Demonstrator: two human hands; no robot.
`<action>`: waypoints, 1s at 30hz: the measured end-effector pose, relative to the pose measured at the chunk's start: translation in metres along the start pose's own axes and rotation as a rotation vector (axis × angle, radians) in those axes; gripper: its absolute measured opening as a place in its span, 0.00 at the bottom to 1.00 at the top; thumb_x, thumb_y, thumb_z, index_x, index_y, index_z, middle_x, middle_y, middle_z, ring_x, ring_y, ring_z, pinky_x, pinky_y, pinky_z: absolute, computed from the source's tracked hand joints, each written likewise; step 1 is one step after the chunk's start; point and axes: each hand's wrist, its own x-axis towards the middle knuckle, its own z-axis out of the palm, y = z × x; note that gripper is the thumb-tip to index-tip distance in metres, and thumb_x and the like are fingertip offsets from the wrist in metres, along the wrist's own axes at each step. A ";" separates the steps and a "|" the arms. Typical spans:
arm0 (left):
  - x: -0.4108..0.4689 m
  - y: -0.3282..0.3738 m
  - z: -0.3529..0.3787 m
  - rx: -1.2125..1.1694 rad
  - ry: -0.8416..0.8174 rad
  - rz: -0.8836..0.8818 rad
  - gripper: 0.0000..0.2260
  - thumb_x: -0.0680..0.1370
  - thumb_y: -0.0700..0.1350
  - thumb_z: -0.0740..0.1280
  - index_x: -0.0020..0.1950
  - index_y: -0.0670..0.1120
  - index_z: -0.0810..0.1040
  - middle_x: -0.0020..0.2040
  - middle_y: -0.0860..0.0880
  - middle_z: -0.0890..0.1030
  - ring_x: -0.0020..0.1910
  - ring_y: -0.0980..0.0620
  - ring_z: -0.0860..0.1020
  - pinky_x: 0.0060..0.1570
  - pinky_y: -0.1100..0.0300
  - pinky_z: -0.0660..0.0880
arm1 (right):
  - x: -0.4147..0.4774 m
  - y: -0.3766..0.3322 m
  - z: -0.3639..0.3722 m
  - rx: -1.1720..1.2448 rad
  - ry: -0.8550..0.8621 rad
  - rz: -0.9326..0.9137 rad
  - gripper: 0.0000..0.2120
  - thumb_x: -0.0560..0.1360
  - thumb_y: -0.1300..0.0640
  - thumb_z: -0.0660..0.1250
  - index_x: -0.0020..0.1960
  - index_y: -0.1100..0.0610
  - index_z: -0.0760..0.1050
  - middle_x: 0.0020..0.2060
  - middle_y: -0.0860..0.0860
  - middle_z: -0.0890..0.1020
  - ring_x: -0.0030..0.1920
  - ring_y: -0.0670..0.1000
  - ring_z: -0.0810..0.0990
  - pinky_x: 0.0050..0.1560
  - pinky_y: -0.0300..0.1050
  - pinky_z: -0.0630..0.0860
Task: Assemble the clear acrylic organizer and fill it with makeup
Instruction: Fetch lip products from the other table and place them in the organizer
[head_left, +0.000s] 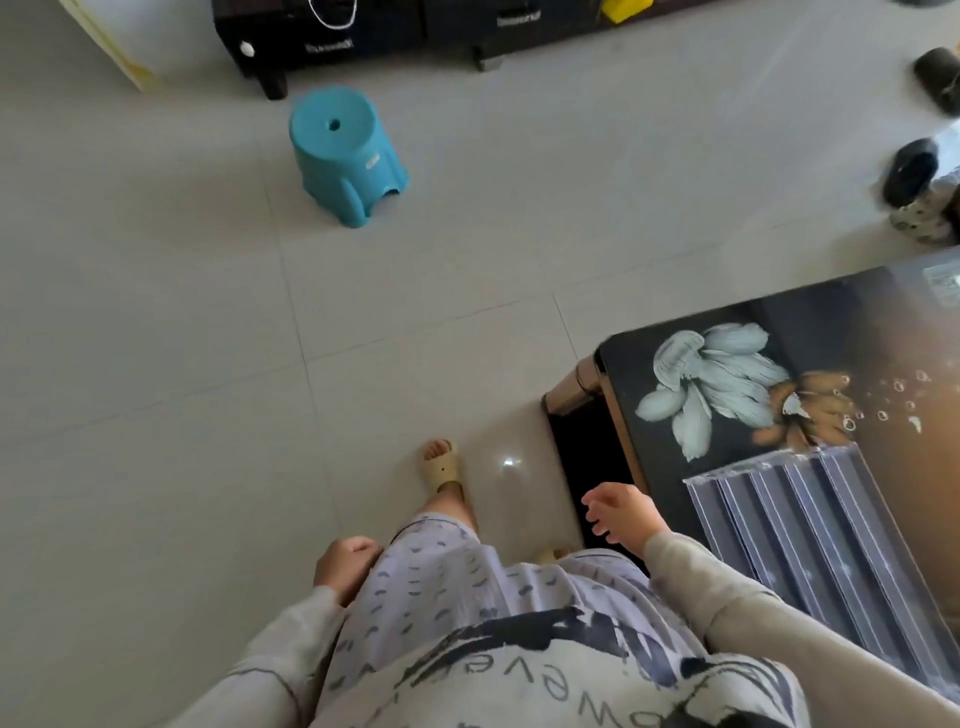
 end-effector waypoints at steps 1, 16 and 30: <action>0.007 0.011 -0.013 -0.022 -0.002 0.008 0.09 0.76 0.38 0.63 0.36 0.43 0.77 0.38 0.44 0.77 0.32 0.49 0.72 0.28 0.64 0.69 | 0.005 -0.007 0.002 -0.013 -0.001 0.028 0.10 0.74 0.67 0.57 0.45 0.58 0.76 0.36 0.56 0.78 0.29 0.48 0.73 0.26 0.31 0.69; 0.078 0.221 -0.109 -0.041 -0.024 0.186 0.07 0.78 0.39 0.61 0.40 0.46 0.73 0.34 0.50 0.75 0.29 0.54 0.71 0.20 0.70 0.66 | 0.061 -0.074 -0.029 0.113 0.068 0.315 0.11 0.75 0.64 0.61 0.52 0.60 0.80 0.37 0.55 0.79 0.39 0.54 0.75 0.31 0.38 0.70; 0.121 0.356 -0.095 0.426 -0.057 0.154 0.15 0.76 0.40 0.62 0.29 0.47 0.72 0.30 0.48 0.75 0.35 0.49 0.70 0.30 0.65 0.63 | 0.168 -0.165 -0.171 0.285 0.110 0.242 0.07 0.75 0.65 0.58 0.44 0.59 0.75 0.31 0.52 0.75 0.30 0.49 0.74 0.25 0.36 0.69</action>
